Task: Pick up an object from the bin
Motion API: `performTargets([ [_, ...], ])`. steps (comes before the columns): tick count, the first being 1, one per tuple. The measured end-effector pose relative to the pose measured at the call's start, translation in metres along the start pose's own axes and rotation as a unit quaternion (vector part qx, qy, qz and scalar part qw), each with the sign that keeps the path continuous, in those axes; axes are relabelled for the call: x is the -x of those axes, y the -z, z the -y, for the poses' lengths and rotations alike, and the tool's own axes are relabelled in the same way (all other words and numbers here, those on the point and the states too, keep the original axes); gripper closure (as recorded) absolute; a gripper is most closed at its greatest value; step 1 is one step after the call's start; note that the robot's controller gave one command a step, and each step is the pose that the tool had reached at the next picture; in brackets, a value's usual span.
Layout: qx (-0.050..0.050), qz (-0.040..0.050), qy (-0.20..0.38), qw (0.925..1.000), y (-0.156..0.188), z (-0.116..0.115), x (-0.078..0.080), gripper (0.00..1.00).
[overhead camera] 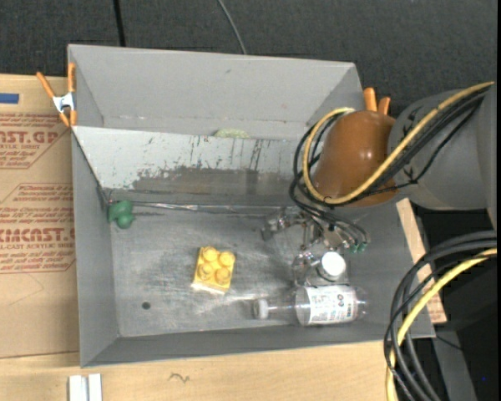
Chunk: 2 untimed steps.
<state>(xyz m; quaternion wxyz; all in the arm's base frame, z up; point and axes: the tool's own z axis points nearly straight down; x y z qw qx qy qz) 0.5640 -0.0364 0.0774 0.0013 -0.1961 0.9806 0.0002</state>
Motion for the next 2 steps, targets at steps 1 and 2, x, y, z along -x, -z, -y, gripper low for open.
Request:
performTargets([
  [1,0.001,0.0022,0.123,0.9924,0.057,0.014,-0.043,0.0],
  [2,-0.002,0.0012,0.115,0.9934,0.089,0.017,-0.052,0.0],
])
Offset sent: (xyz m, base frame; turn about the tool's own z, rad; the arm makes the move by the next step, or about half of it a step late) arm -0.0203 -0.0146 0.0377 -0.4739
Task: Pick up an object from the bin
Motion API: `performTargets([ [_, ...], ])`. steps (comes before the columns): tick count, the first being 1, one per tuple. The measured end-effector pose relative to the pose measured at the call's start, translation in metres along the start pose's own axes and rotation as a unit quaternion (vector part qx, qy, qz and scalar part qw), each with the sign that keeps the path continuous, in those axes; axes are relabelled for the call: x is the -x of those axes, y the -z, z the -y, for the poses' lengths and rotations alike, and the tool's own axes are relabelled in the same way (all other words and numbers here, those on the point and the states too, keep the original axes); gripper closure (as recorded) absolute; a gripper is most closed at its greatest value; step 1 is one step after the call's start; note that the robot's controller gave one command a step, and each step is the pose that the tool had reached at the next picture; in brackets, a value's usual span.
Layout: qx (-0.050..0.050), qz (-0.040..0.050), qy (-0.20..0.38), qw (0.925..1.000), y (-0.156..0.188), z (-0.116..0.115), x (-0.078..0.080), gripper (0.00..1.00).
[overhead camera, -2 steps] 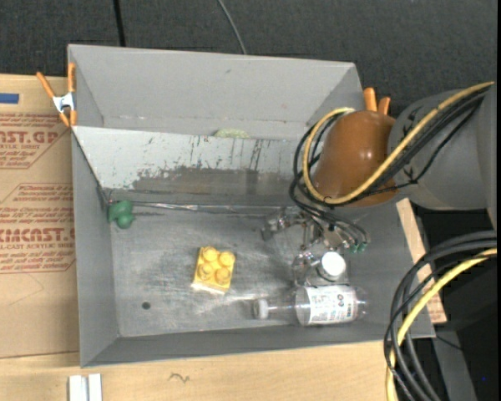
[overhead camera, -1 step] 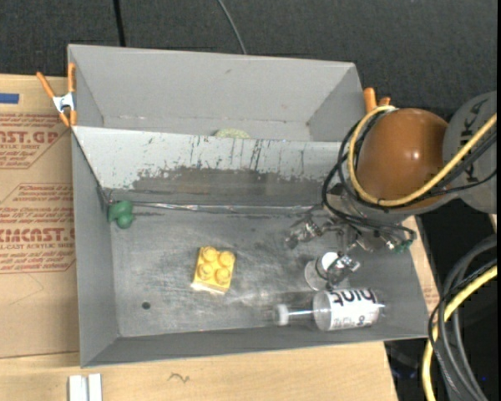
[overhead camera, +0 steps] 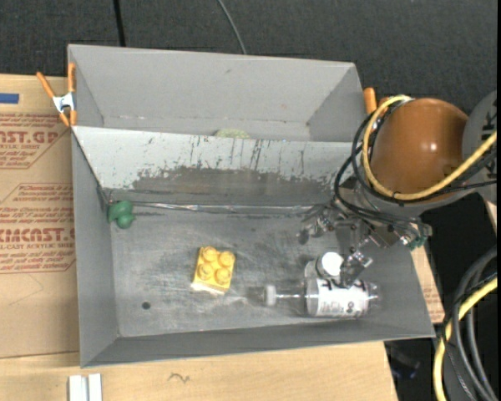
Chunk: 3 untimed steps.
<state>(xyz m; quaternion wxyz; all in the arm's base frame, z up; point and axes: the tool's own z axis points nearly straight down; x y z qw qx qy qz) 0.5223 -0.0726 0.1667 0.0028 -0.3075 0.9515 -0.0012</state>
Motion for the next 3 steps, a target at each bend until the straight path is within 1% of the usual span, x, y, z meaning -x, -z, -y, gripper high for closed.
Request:
performTargets([
  [1,0.0,0.0003,0.075,0.9972,-0.051,-0.026,0.019,0.0],
  [2,0.003,-0.004,0.064,0.9979,-0.095,-0.043,-0.011,1.0],
  [3,0.003,-0.004,0.064,0.9979,-0.095,-0.043,-0.011,1.0],
])
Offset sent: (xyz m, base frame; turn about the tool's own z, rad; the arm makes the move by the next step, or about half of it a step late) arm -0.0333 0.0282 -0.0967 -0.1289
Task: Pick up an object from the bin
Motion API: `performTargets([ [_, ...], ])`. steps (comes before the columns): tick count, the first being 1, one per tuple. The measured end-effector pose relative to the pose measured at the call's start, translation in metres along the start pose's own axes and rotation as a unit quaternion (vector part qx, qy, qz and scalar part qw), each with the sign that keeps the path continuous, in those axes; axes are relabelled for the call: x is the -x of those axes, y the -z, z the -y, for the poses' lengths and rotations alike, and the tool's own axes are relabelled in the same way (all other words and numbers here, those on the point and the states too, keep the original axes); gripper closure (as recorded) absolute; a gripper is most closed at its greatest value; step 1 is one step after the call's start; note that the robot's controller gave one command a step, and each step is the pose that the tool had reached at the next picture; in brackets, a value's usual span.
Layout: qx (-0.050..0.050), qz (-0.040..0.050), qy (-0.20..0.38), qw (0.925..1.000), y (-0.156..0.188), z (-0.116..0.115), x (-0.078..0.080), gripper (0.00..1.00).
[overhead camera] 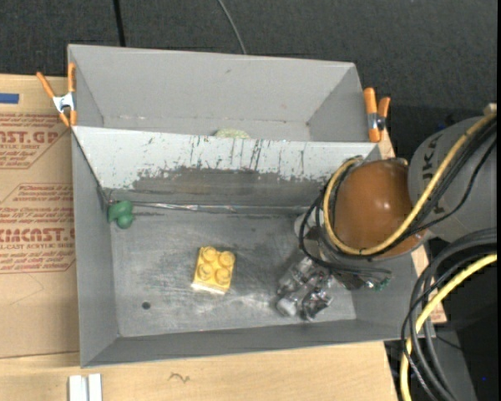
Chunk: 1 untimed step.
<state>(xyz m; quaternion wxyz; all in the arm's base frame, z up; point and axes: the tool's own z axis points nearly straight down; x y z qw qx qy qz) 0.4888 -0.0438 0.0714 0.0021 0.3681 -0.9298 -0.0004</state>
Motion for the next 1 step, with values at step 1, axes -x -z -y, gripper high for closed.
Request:
performTargets([
  [1,-0.003,0.004,-0.008,1.0,0.1655,0.033,-0.0178,1.0],
])
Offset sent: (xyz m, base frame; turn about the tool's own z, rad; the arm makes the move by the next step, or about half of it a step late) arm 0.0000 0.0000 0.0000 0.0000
